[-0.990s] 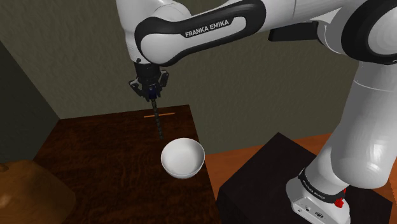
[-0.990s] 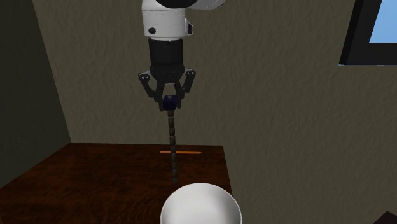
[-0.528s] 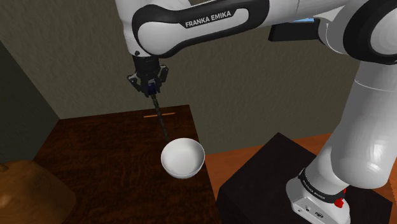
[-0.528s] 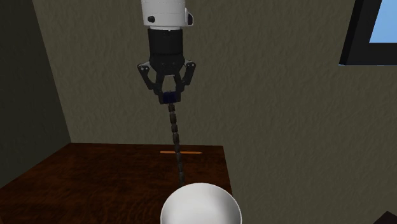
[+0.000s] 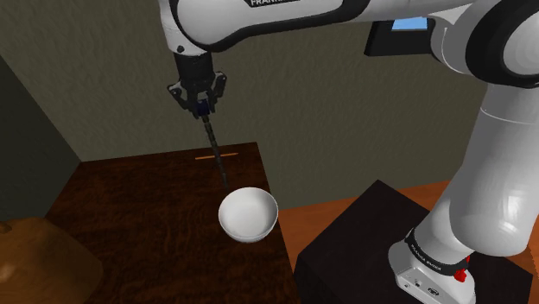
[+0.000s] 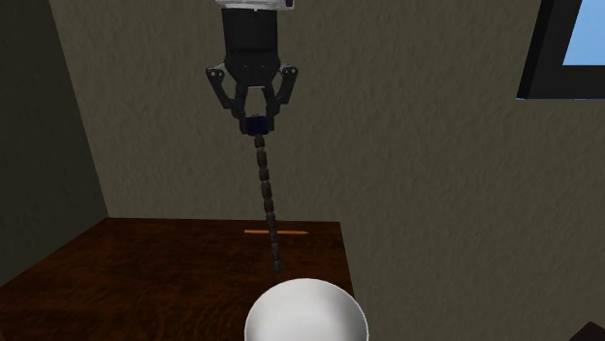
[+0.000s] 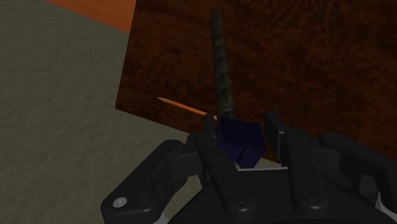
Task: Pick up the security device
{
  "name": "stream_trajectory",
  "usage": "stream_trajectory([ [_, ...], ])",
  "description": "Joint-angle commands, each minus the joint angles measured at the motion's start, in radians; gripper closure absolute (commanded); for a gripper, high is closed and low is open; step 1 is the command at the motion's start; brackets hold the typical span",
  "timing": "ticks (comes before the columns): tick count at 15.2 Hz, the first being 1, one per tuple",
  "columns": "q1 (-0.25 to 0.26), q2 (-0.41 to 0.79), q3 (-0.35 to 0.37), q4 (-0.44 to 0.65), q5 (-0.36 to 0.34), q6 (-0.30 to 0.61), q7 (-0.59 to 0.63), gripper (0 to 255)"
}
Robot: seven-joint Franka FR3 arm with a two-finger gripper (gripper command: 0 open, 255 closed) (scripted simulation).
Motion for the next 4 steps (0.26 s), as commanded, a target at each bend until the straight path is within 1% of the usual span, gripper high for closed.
stream_trajectory([
  [1,0.003,0.002,0.001,0.029,0.000,-0.027,-0.004,255],
  [4,0.005,0.004,0.001,0.048,0.000,-0.043,-0.006,255],
])
